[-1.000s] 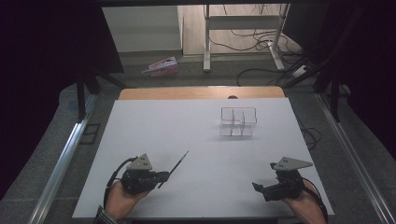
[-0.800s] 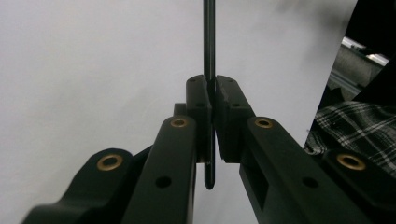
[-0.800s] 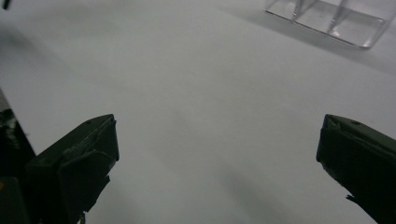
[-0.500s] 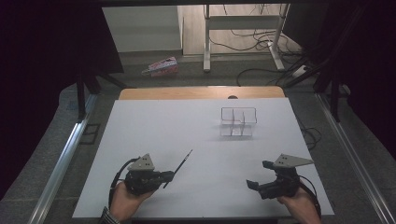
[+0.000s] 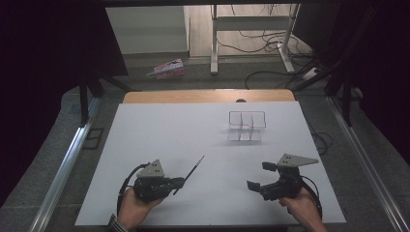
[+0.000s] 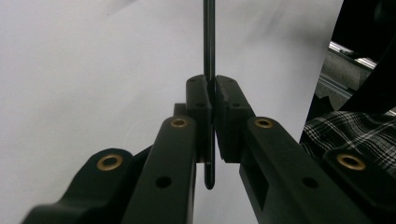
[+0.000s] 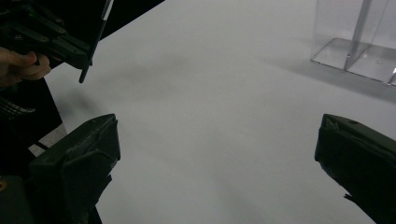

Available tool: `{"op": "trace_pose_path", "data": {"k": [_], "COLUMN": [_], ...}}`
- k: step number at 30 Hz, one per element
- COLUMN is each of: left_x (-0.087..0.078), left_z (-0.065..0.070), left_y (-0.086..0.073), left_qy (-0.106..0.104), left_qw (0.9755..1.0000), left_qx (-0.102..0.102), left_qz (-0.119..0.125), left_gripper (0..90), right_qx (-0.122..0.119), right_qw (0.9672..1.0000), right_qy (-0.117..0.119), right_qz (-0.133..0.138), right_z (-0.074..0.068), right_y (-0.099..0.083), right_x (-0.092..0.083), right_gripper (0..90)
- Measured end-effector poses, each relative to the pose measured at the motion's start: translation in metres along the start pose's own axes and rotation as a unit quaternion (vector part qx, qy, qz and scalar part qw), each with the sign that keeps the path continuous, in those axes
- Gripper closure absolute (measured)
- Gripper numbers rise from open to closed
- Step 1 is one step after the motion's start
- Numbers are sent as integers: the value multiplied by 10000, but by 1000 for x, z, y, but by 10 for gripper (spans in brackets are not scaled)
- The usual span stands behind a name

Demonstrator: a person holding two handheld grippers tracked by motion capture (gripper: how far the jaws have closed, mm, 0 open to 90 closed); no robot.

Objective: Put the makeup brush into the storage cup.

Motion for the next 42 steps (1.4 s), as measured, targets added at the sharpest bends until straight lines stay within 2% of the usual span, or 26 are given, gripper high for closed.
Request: {"op": "trace_pose_path", "data": {"k": [3,8,14,21,24,26,36,42], "left_x": [2,4,7,11,12,12,15,17], "left_z": [0,1,2,4,5,5,6,8], "left_y": [0,1,1,3,3,3,5,5], "left_qy": [2,-19,-55,-125,-157,-176,-187,-198], "left_qw": [10000,10000,9999,9997,9996,9996,9994,9994], "left_qx": [9,-10,-73,-165,-165,-171,-196,-197], "left_qz": [-3,32,69,159,156,156,220,227], "left_gripper": [859,859,859,859,859,859,859,859], "right_qx": [-9,134,243,279,554,638,704,712], "right_qw": [10000,9996,9991,9991,9973,9964,9943,9942], "right_qy": [64,238,339,327,472,526,778,806], "right_qz": [0,94,34,2,118,164,190,98], "right_z": [-3,-9,-15,-24,-28,-29,-40,-46], "right_y": [1,8,11,17,24,27,31,31], "right_x": [5,17,30,44,52,55,73,83], "right_gripper": [3,6,7,6,6,6,1,4]}}
Point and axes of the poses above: each handheld gripper's, and its own axes: x roughly forward along the jaws, y roughly out of its top, z roughly to its right, the point moved 7 cm from there along x, roughly forward along the jaws, and after that the axes turned 12 degrees about z, right-handed, at the moved point
